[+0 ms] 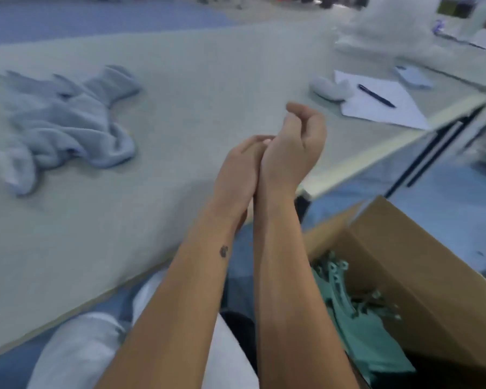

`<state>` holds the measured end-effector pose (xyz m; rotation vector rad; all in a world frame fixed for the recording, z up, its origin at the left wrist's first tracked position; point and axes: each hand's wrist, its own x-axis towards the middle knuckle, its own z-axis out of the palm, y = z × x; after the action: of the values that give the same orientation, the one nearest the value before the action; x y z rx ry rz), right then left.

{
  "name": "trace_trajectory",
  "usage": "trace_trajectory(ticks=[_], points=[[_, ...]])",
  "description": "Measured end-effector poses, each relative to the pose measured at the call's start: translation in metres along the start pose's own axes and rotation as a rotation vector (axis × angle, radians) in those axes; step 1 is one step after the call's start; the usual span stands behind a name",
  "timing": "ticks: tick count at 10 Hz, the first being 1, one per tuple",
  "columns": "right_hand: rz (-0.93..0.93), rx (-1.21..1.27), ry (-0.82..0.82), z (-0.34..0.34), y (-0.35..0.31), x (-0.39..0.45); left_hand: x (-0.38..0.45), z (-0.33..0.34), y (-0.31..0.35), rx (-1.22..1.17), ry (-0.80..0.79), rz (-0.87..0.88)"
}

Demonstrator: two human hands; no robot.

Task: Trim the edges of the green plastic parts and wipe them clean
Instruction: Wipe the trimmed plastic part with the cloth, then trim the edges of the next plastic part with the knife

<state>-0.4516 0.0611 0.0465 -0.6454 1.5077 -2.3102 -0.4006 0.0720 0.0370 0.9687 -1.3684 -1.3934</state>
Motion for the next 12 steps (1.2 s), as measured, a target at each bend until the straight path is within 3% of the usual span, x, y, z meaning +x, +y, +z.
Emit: trace_trajectory(ticks=[1,2,3,4,5,6,7,8,9,10,11,12], points=[[-0.036,0.011,-0.282,0.068,0.003,-0.044,0.002,-0.074,0.01,-0.074,0.182,0.004],[-0.004,-0.075,-0.637,0.13,0.013,-0.1,-0.001,-0.152,0.013,-0.081,0.472,0.013],[0.031,-0.196,-0.976,0.182,0.026,-0.155,-0.01,-0.223,0.018,0.026,0.638,0.023],[-0.022,-0.272,-1.25,0.222,0.034,-0.2,-0.019,-0.271,0.024,0.048,0.815,0.026],[-0.069,-0.263,-1.394,0.248,0.042,-0.233,-0.029,-0.322,0.025,0.018,0.958,0.013],[-0.166,-0.319,-1.435,0.261,0.055,-0.253,-0.03,-0.349,0.01,0.18,1.028,-0.042],[-0.251,-0.393,-1.457,0.257,0.078,-0.256,-0.031,-0.367,-0.009,0.609,1.001,-0.169],[-0.212,-0.43,-1.43,0.25,0.092,-0.246,-0.025,-0.374,-0.012,0.732,0.968,-0.143],[-0.278,-0.479,-1.408,0.251,0.09,-0.233,-0.018,-0.393,-0.003,0.887,1.062,-0.054],[-0.34,-0.577,-1.382,0.251,0.089,-0.225,-0.016,-0.425,0.006,1.217,1.113,0.049],[-0.343,-0.598,-1.389,0.252,0.088,-0.222,-0.017,-0.447,-0.004,1.429,0.942,-0.099],[-0.416,-0.643,-1.404,0.253,0.088,-0.224,-0.014,-0.45,-0.021,1.481,0.827,-0.287]])
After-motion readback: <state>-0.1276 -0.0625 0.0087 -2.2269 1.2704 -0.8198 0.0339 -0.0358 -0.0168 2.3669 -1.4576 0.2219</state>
